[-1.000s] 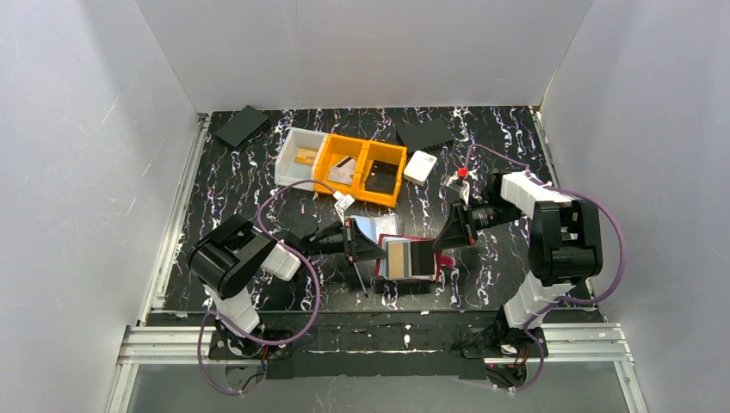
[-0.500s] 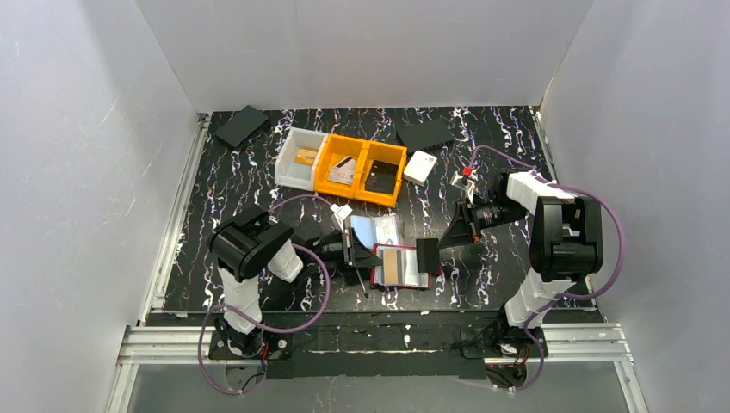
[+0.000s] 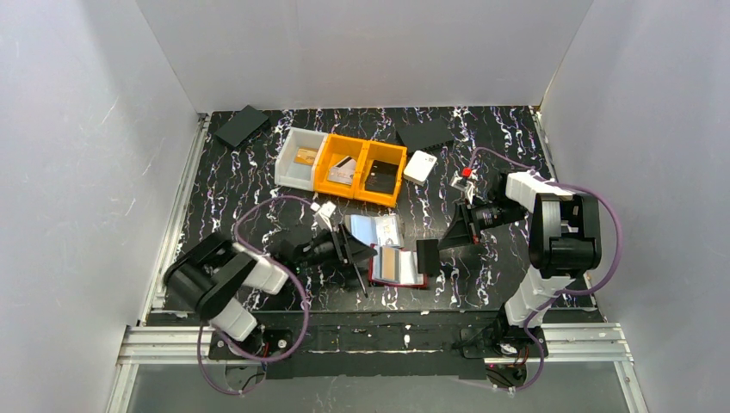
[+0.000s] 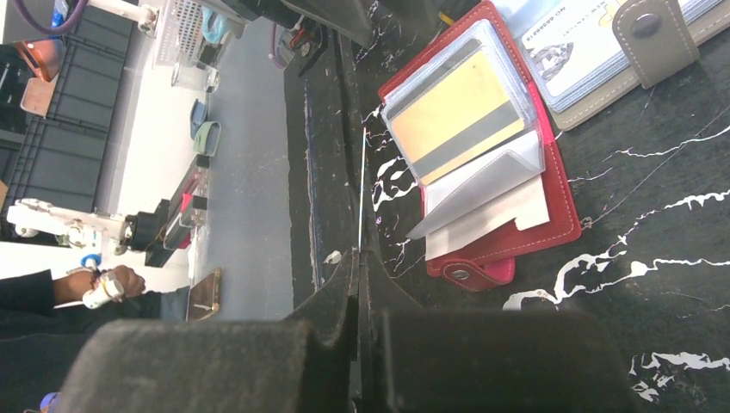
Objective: Take the credit cards out of the card holder
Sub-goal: Remove the credit card from the card holder, then place the credit card in the storage box.
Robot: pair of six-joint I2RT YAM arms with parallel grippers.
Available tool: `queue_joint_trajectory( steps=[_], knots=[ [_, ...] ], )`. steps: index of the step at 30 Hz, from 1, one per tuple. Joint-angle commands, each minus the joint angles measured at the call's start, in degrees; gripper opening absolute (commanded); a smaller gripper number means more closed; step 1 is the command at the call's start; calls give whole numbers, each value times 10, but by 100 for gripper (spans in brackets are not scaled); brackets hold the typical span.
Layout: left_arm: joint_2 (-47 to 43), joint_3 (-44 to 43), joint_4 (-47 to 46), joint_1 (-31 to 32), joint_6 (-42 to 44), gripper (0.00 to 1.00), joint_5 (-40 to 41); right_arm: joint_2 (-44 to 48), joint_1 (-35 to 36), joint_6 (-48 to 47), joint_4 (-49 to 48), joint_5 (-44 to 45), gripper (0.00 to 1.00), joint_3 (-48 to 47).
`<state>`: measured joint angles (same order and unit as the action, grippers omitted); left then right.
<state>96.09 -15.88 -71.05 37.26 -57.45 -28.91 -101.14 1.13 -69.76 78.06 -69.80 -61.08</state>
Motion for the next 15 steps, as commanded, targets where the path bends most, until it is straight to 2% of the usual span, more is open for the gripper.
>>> queue_joint_trajectory(
  steps=[1, 4, 5, 7, 9, 11, 15],
  knots=[
    [-188, 12, 168, 5, 94, 55, 85, -4, -2, -28, 27, -7, 1, -20],
    [-318, 21, 274, 7, 138, 64, 129, -3, -1, -37, 35, -10, 1, -21],
    [-358, 28, 296, 8, 144, 72, 145, -2, 0, -38, 35, -11, 1, -21],
    [-420, 51, 312, 7, 132, 97, 173, 1, 3, -38, 35, -12, 1, -20],
    [-463, 73, 312, 6, 90, 98, 196, 2, 7, -38, 35, -14, 1, -19],
    [-470, 68, 305, 3, 94, 98, 158, 4, 10, -39, 35, -14, 1, -19],
    [-376, 0, 304, 18, 118, 98, 40, 5, 17, -39, 35, -16, 1, -18]
  ],
)
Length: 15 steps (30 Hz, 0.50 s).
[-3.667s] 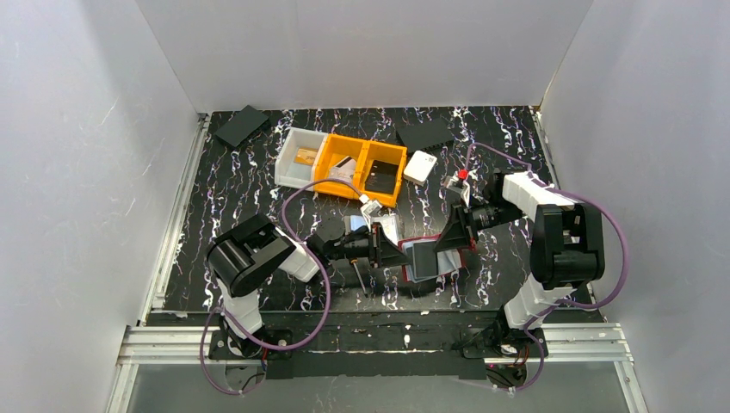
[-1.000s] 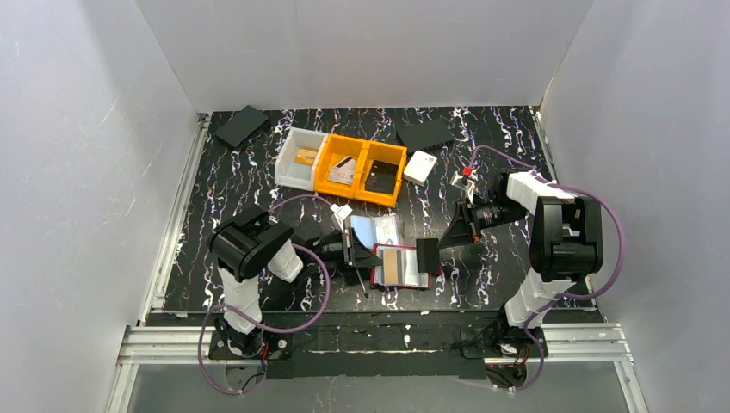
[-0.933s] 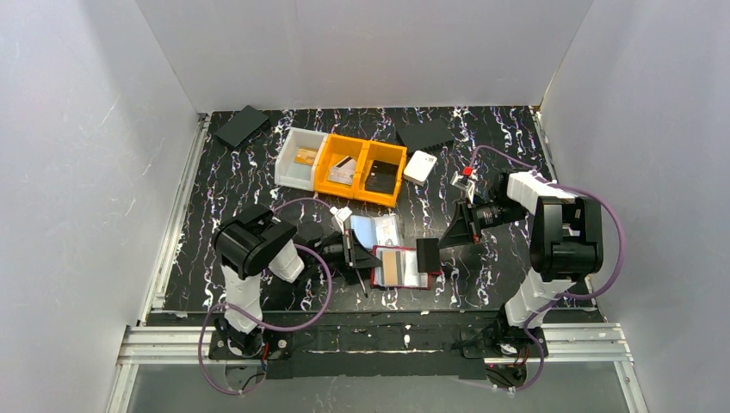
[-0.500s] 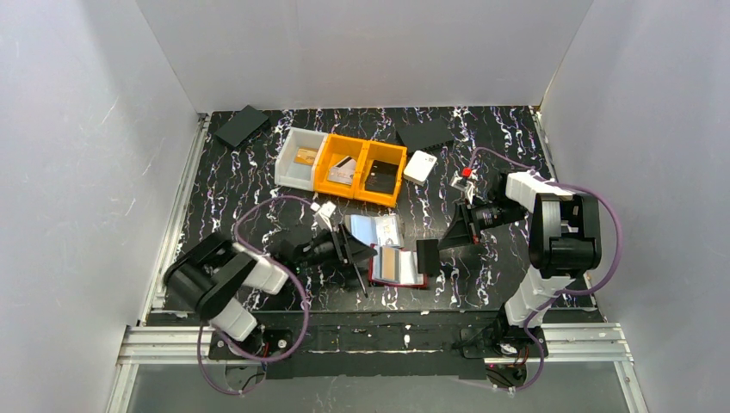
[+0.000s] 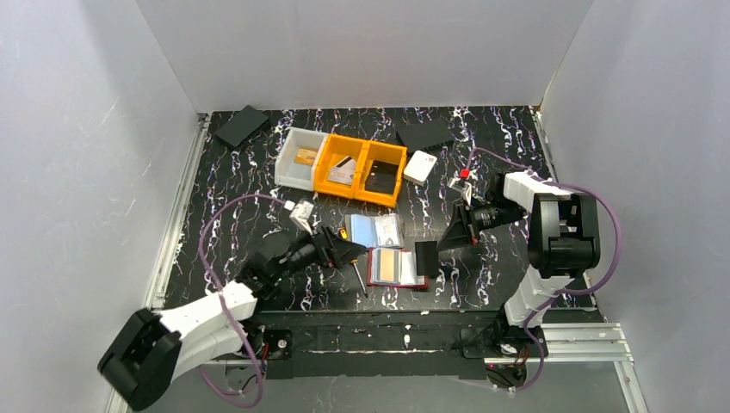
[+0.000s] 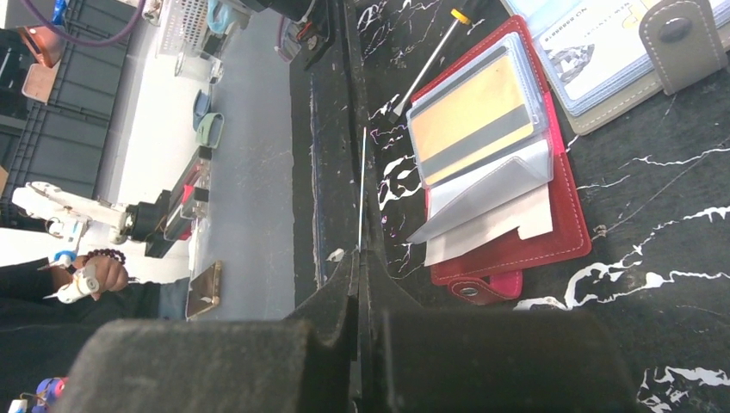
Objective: Take the credit cards out of the card holder
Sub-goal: Place the credit card in the storage box.
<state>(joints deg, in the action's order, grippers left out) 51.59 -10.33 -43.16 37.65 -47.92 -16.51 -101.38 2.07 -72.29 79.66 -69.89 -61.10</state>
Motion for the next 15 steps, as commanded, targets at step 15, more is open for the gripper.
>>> queue_joint_trajectory(
  steps=[15],
  knots=[
    [418, -233, -142, 141, 29, 93, -99, 7, 16, -11, 18, -19, 1, -17]
  ],
)
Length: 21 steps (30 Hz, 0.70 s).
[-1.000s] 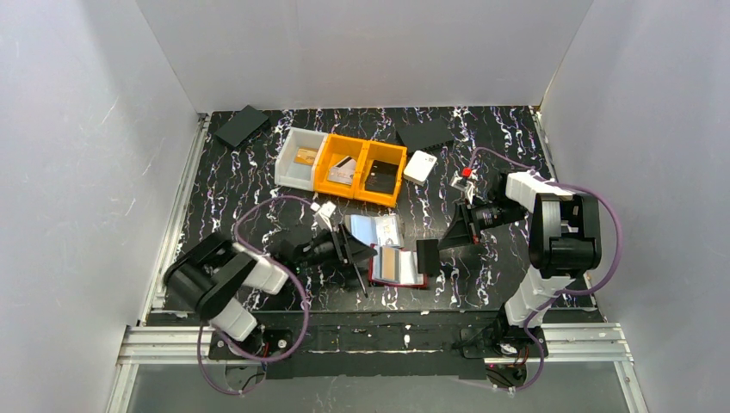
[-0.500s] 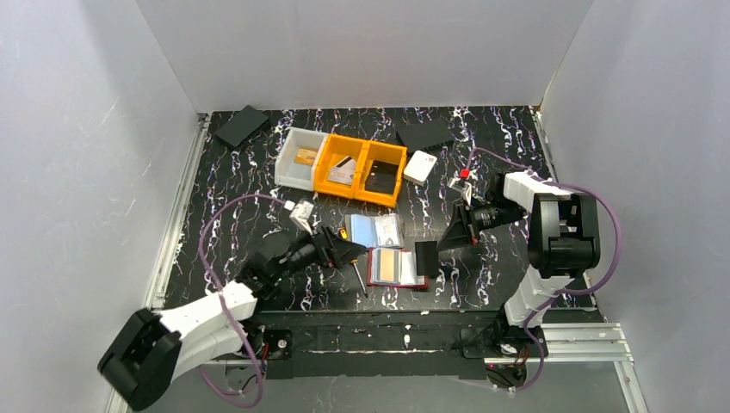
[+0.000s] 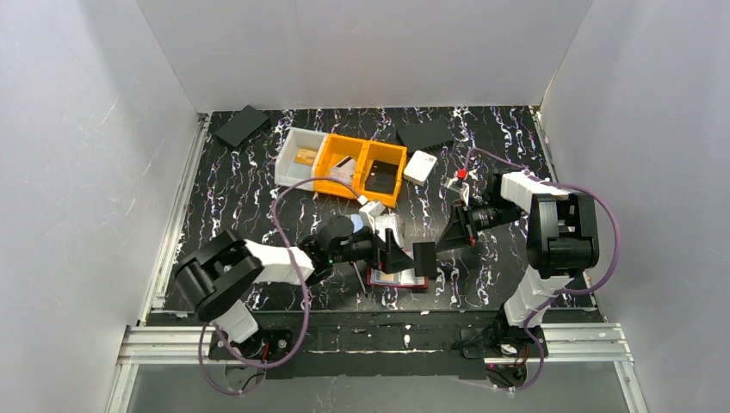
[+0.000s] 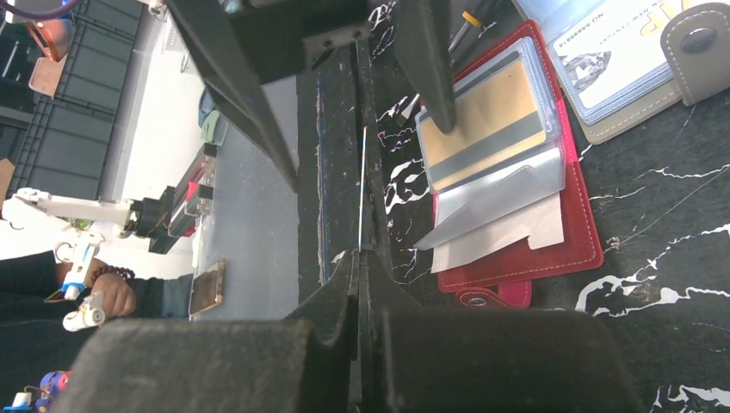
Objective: Take the credit cards out of the card holder
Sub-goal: Place the credit card in the storage box.
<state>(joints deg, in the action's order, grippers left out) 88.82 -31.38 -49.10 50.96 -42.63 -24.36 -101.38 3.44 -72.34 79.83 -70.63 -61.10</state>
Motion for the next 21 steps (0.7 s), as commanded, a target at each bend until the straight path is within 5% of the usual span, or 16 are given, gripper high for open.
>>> queue_joint_trajectory(
  steps=[1, 8, 11, 13, 17, 21],
  knots=[
    [59, -26, -101, 9, -34, 90, -24, 6, 2, -10, 16, -12, 1, -17],
    [169, -64, -268, 10, -124, 54, -98, 1, 4, -10, 17, -11, 1, -18],
    [187, -72, -299, 9, -143, 31, -115, 0, 5, -10, 17, -11, 1, -18],
    [184, -68, -301, 9, -141, 4, -117, 0, 4, -10, 16, -10, 1, -18],
    [164, -46, -294, 8, -126, 0, -110, 0, 5, -8, 16, -8, 1, -21],
    [110, -13, -235, 5, -58, 0, -97, 10, 4, -5, 15, 0, 40, -26]
  ],
)
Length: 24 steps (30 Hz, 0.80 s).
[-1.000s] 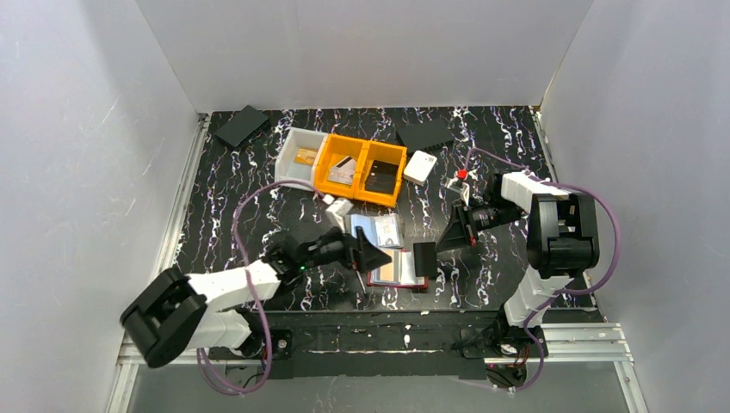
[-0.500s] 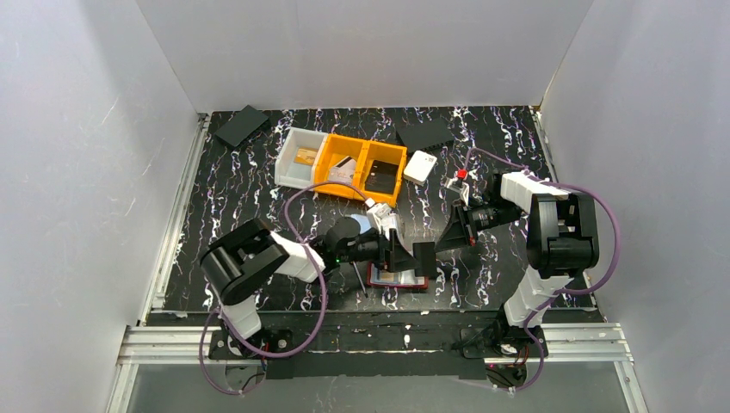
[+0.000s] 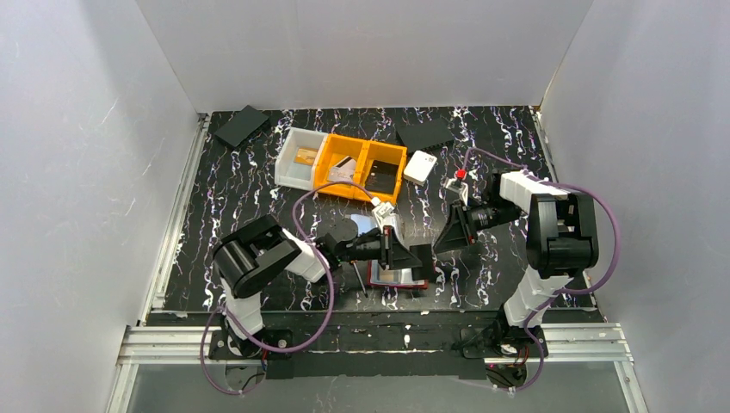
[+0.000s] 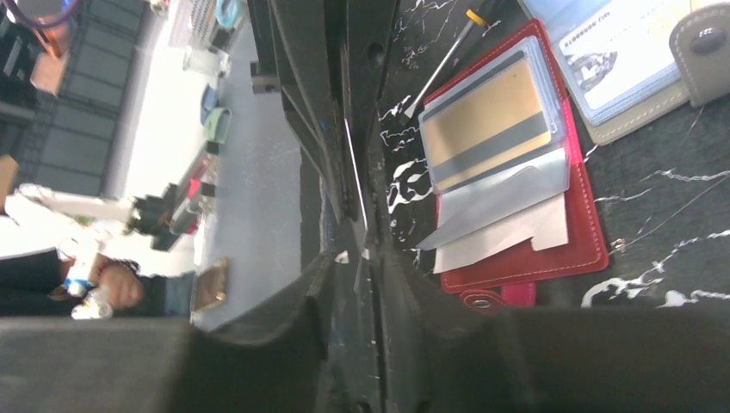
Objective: Take the credit cards out of the card holder
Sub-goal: Place the credit card in the storage box.
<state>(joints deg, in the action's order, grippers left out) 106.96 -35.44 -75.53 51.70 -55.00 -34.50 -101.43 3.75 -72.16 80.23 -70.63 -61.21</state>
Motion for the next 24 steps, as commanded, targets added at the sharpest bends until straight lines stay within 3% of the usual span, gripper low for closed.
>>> queue_joint_trajectory(
  steps=[1, 3, 6, 10, 13, 18, 21, 24],
  knots=[
    [-97, 34, 78, -2, 107, 0, 12, 15, 1, -6, 12, 3, 48, -28],
    [-158, 36, 204, -3, 203, 0, 36, 29, 0, -6, 12, 7, 60, -32],
    [-259, 41, 357, 3, 359, 0, 109, 56, 0, -2, 11, 13, 69, -40],
    [-387, 73, 403, 58, 618, 0, 224, 74, 0, 39, 11, 17, 74, -77],
    [-431, 59, 444, 118, 824, 0, 341, 73, 0, 96, 12, 14, 76, -121],
    [-361, -1, 457, 205, 1125, 0, 632, 64, 1, 208, 12, -1, 76, -180],
    [-315, -20, 423, 217, 1211, 0, 704, 59, 4, 255, 13, -9, 79, -194],
    [-278, -23, 324, 228, 1279, 0, 743, 59, 11, 279, 11, -10, 85, -185]
  ],
)
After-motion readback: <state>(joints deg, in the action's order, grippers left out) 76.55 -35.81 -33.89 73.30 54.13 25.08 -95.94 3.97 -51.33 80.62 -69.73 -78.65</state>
